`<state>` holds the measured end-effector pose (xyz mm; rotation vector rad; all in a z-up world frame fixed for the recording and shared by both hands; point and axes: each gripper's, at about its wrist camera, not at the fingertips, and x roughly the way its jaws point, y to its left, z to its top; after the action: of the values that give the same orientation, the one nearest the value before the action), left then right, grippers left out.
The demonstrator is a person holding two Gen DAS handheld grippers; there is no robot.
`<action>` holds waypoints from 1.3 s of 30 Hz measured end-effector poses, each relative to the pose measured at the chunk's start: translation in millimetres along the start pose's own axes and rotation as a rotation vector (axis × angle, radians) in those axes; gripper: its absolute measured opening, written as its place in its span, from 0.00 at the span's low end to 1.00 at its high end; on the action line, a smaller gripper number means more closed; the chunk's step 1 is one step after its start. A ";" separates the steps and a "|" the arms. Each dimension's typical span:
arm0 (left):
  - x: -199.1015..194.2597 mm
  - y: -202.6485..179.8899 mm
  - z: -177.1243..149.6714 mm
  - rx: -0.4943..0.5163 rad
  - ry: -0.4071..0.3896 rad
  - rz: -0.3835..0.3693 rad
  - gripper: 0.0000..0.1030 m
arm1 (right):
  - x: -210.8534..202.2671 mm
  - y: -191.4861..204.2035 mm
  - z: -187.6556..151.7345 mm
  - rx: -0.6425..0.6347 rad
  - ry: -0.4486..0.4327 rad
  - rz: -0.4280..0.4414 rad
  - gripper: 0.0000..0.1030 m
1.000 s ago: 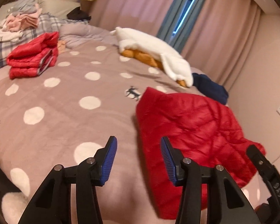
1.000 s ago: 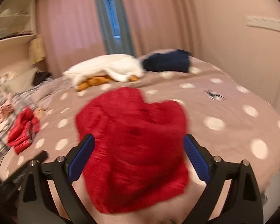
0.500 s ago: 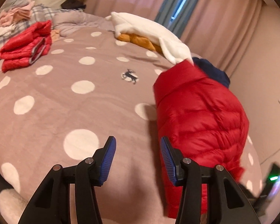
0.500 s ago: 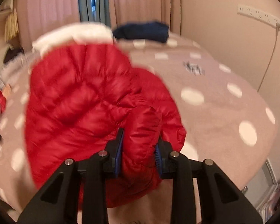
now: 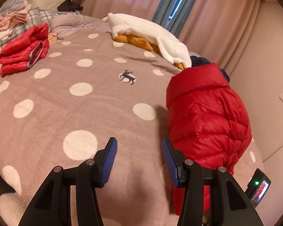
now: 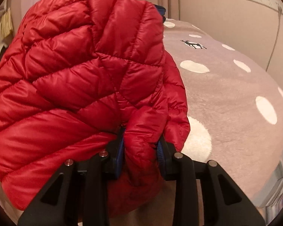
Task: Fold large clothes
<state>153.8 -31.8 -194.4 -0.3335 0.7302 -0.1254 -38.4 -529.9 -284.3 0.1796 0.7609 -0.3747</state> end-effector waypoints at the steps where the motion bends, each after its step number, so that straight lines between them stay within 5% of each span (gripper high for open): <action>1: -0.4 -0.4 0.0 0.000 0.000 0.002 0.47 | -0.2 -0.2 0.6 0.010 -0.003 -0.001 0.31; 7: -12.8 -6.1 3.8 0.027 -0.033 0.018 0.47 | -13.5 3.7 -7.6 0.000 -0.035 -0.013 0.34; 10: -16.9 -3.5 10.2 0.014 -0.054 0.037 0.47 | -27.4 -15.3 -8.6 0.073 0.011 0.010 0.52; 12: -16.8 -2.4 13.8 0.006 -0.058 0.035 0.47 | -38.1 -27.3 -2.3 0.143 0.050 0.016 0.78; 13: -16.5 -2.6 15.9 0.004 -0.062 0.033 0.47 | -43.1 -31.3 0.5 0.160 0.059 0.014 0.80; 24: -3.8 -19.9 26.0 0.054 -0.092 0.018 0.47 | -128.0 -14.2 52.9 0.125 -0.110 0.072 0.81; 28: 14.1 -29.2 36.8 0.048 -0.090 0.014 0.47 | -134.5 0.4 90.1 0.136 -0.200 0.214 0.83; 29: 22.0 -33.2 41.1 0.050 -0.090 0.015 0.47 | -133.3 4.8 95.8 0.131 -0.212 0.228 0.76; 31: 35.9 -41.1 48.9 0.064 -0.095 0.003 0.47 | -124.0 16.6 114.1 0.107 -0.253 0.226 0.34; 32: 42.5 -45.3 52.2 0.073 -0.102 -0.001 0.44 | -115.4 25.3 124.2 0.091 -0.245 0.200 0.04; 35: 59.9 -56.9 59.6 0.109 -0.096 0.019 0.30 | -86.1 42.5 142.9 0.061 -0.191 0.199 0.05; 39: 73.5 -69.8 62.1 0.126 -0.119 -0.026 0.28 | -58.9 45.4 153.0 0.053 -0.162 0.192 0.06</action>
<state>250.2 -98.2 -174.0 -0.2280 0.5975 -0.1743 37.9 -517.2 -132.8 0.2667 0.5688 -0.2236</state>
